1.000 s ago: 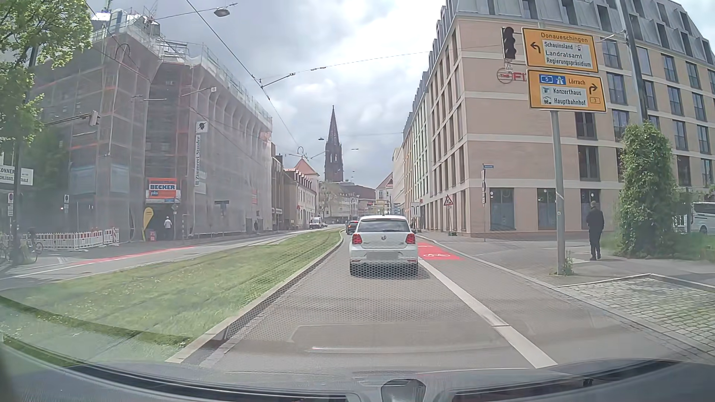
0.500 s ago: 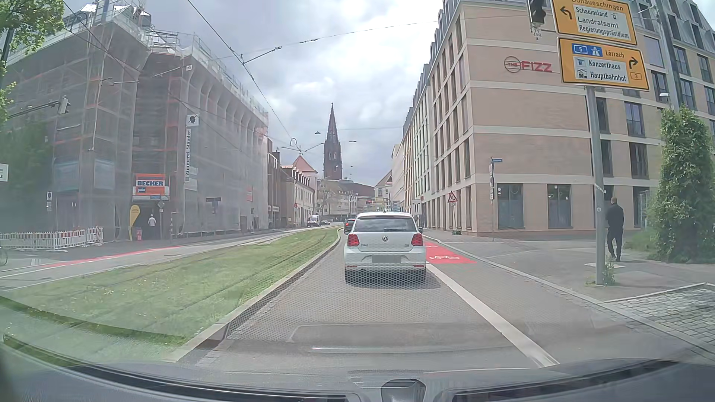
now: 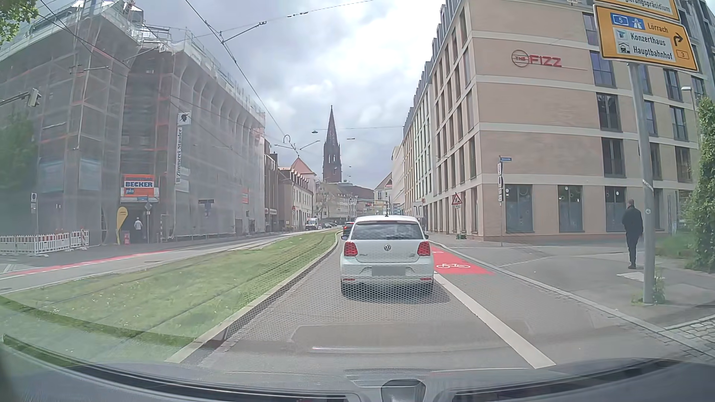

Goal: Follow the waypoints while adhering to traffic rules and regulations

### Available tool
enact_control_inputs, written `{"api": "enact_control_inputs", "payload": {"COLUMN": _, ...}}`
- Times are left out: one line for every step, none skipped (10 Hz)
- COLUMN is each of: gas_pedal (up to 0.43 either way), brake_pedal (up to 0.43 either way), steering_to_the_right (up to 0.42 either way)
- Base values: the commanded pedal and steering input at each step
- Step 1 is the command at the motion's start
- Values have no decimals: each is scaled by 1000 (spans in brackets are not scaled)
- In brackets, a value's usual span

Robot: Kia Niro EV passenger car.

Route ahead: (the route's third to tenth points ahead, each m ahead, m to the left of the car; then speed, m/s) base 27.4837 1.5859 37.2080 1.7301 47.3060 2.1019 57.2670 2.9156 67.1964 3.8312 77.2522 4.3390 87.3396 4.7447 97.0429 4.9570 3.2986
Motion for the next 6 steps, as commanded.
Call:
{"api": "enact_control_inputs", "payload": {"gas_pedal": 0, "brake_pedal": 0, "steering_to_the_right": 1}}
{"api": "enact_control_inputs", "payload": {"gas_pedal": 0, "brake_pedal": 0, "steering_to_the_right": 1}}
{"api": "enact_control_inputs", "payload": {"gas_pedal": 0, "brake_pedal": 0, "steering_to_the_right": 1}}
{"api": "enact_control_inputs", "payload": {"gas_pedal": 0, "brake_pedal": 0, "steering_to_the_right": 1}}
{"api": "enact_control_inputs", "payload": {"gas_pedal": 0, "brake_pedal": 0, "steering_to_the_right": 1}}
{"api": "enact_control_inputs", "payload": {"gas_pedal": 28, "brake_pedal": 0, "steering_to_the_right": 1}}
